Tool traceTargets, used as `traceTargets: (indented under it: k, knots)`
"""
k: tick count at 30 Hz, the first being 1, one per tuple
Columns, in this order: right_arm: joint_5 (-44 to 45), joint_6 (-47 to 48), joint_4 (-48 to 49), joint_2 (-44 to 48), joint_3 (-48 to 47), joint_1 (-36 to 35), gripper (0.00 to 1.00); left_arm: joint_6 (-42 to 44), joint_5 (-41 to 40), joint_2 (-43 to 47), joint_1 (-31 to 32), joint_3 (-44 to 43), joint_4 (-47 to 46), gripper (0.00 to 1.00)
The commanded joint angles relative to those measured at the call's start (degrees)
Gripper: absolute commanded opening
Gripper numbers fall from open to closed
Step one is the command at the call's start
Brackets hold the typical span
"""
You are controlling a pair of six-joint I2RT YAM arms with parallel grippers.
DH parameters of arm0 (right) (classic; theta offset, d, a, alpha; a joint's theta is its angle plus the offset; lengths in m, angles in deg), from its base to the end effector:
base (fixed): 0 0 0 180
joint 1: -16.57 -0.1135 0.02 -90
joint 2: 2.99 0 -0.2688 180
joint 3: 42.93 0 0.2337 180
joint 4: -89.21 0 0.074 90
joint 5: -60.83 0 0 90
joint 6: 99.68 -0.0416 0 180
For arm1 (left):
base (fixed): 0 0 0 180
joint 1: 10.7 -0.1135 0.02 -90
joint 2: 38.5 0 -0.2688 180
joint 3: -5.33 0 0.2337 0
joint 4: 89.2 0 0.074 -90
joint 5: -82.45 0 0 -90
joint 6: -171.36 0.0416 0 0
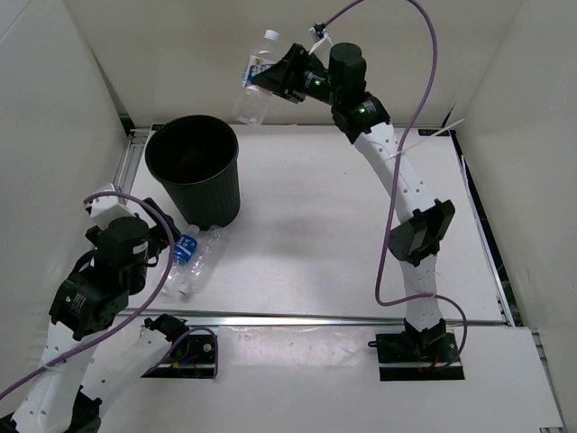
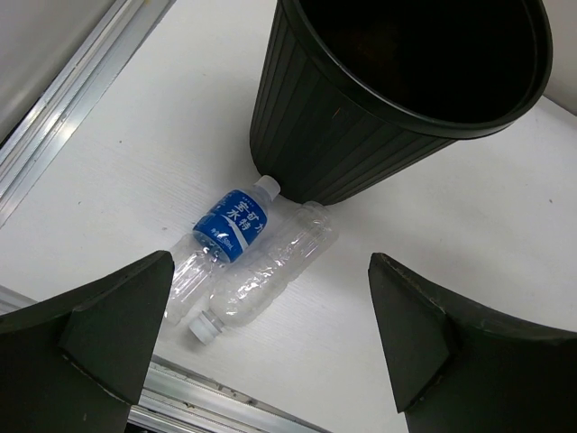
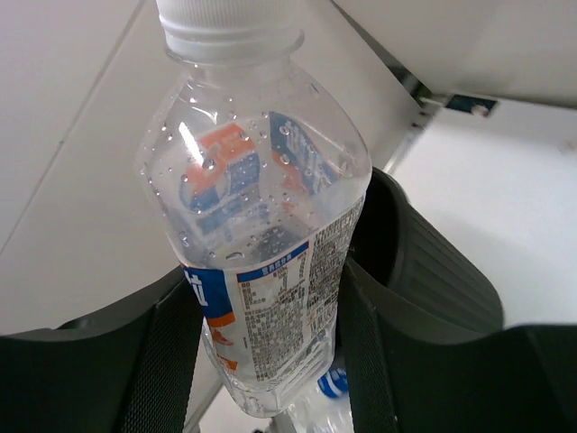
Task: Put the plastic bottles in the bin
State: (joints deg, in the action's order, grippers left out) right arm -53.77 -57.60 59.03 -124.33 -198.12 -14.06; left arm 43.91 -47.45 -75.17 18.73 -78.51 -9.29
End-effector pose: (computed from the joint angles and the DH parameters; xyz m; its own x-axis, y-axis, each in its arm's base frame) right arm 0.3917 0.2521 0.4804 -0.5722 0.4454 -0.6886 -0.5909 0.3583 0.7228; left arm 0.0587 -0.0025 0.3881 -0.3174 -0.3565 -0.8787 -0.3602 0.9025 -0.2361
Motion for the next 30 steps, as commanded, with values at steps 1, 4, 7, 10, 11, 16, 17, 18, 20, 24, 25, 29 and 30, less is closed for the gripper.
traceTargets:
  k: [1,4,7,10,11,16,17,18,20,24,25,29,30]
  knots:
    - [4.64,-1.39,9.32,-2.84,-2.24,-3.37,0.07,2.38,1.23,-1.13,-0.16,0.24,-1.58,1.00]
    - [7.98,0.01,11.96,-5.48,-3.39,-5.14,0.07,2.91,1.23,-2.36,-0.16,-1.34,-1.05,1.00]
    - [8.60,2.03,14.87,-8.12,-4.45,-7.07,0.08,3.61,2.36,-4.55,-0.16,-3.97,0.09,1.00]
    - [12.80,8.09,17.68,-9.35,-4.54,-10.05,0.13,5.45,3.60,-6.22,-0.16,-6.52,2.28,1.00]
    - [12.82,8.98,18.21,-9.35,-4.53,-10.06,0.13,6.16,3.60,-6.23,-0.16,-6.53,2.29,1.00]
    - [14.22,13.37,15.67,-10.06,-4.53,-12.16,0.35,7.39,3.60,-6.23,-0.16,-6.53,2.90,1.00]
    - [14.23,14.77,14.97,-10.06,-4.53,-12.87,0.72,7.39,3.60,-6.23,-0.16,-6.53,2.90,1.00]
    - [14.23,16.96,13.22,-10.06,-3.84,-12.87,0.88,7.39,3.60,-6.23,-0.16,-6.01,2.38,1.00]
    - [15.01,17.86,11.45,-8.13,-3.83,-13.49,1.00,7.39,3.60,-6.23,-0.16,-6.00,1.06,1.00]
    - [18.61,19.09,4.53,-4.44,-3.04,-13.49,1.00,7.39,2.99,-6.23,-0.16,-3.20,-2.54,1.00]
    - [19.67,19.09,3.28,-1.91,-2.34,-13.49,1.00,8.35,3.77,-6.23,-0.16,-3.19,-3.24,1.00]
    - [27.39,19.88,-1.56,6.89,2.30,-13.49,1.00,9.67,6.66,-9.73,-0.16,-1.52,-2.12,1.00]
    - [30.89,20.41,-2.96,10.47,2.84,-13.49,1.00,9.68,6.68,-10.87,-0.16,-1.52,-0.97,1.00]
